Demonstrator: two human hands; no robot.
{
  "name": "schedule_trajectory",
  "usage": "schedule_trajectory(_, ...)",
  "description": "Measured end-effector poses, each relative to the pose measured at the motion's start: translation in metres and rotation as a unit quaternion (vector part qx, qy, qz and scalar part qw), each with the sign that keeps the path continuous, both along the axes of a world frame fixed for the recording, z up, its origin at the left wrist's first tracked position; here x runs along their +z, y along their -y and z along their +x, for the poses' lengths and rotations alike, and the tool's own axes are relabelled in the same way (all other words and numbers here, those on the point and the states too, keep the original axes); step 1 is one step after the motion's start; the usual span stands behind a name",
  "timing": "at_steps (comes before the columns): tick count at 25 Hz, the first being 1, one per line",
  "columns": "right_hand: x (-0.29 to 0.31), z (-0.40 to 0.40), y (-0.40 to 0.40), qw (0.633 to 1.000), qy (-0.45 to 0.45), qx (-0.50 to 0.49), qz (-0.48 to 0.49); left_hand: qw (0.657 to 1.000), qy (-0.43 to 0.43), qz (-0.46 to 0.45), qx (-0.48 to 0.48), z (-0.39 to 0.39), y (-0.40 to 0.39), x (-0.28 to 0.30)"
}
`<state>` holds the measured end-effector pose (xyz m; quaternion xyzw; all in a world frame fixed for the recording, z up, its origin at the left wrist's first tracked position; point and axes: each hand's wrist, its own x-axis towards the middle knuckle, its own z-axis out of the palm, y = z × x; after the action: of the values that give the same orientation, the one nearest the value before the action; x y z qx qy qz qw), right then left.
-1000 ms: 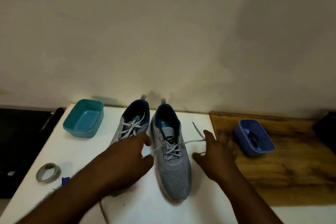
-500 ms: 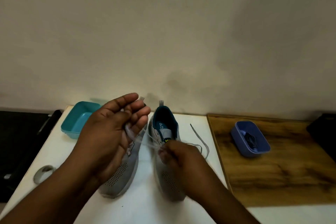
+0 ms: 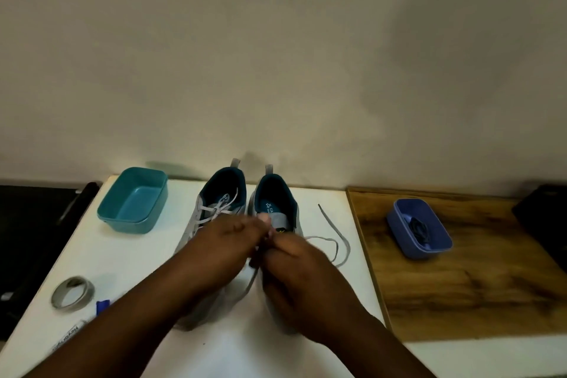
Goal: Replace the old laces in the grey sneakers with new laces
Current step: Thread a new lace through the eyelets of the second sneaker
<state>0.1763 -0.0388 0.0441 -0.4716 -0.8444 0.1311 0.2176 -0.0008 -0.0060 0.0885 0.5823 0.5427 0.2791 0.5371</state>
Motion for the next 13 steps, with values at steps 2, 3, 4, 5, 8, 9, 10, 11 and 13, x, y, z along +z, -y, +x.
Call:
schedule_trajectory(2,0.001,0.000,0.003,0.998,0.011,0.052,-0.020,0.985,0.106,-0.132,-0.035,0.005,0.000,-0.012)
schedule_trajectory(3,0.001,0.000,0.003,0.997,0.010,0.065,-0.026,0.985,0.107,-0.131,-0.024,0.006,-0.001,-0.020)
schedule_trajectory(4,0.001,0.000,0.002,0.997,0.001,0.074,-0.032,0.987,0.105,-0.124,-0.004,0.008,-0.002,-0.025)
schedule_trajectory(5,0.000,0.001,0.001,0.996,-0.021,0.078,-0.037,0.985,0.120,-0.124,0.020,0.010,-0.005,-0.030)
schedule_trajectory(8,-0.011,0.006,-0.007,0.980,-0.193,-0.041,-0.042,0.967,0.208,-0.090,0.118,0.017,-0.014,-0.038)
schedule_trajectory(9,-0.017,0.010,-0.011,0.955,-0.258,-0.138,-0.043,0.968,0.203,-0.047,0.142,0.018,-0.018,-0.042)
schedule_trajectory(10,-0.025,0.014,-0.017,0.927,-0.284,-0.240,-0.047,0.973,0.171,0.000,0.152,0.020,-0.021,-0.046)
schedule_trajectory(11,-0.033,0.018,-0.024,0.910,-0.258,-0.320,-0.054,0.978,0.143,0.030,0.149,0.022,-0.024,-0.052)
schedule_trajectory(13,-0.050,0.025,-0.033,0.910,-0.149,-0.380,-0.073,0.984,0.129,0.029,0.121,0.029,-0.027,-0.061)
